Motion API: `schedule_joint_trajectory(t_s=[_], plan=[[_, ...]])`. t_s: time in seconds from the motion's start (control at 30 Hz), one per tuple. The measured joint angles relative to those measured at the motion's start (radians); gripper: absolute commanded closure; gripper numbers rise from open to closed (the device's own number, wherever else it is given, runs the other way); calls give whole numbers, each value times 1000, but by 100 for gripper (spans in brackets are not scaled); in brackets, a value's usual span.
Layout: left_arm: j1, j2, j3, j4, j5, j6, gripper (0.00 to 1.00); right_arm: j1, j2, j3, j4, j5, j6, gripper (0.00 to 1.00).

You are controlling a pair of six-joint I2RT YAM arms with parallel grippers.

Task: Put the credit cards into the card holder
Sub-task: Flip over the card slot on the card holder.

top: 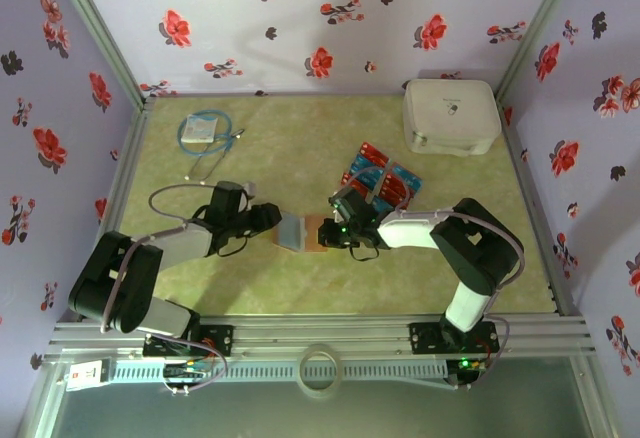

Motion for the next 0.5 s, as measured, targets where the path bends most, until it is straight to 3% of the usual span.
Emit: schedule_joint_trajectory(t_s=[0.3, 0.43, 0.5], plan=[[22, -5, -13, 59, 15, -40, 63, -1, 0, 0, 0, 0, 2, 90], [23, -5, -14, 69, 21, -44, 71, -1, 0, 0, 0, -1, 2, 90], [23, -5, -18, 74, 24, -45, 80, -1, 0, 0, 0, -2, 2, 90]])
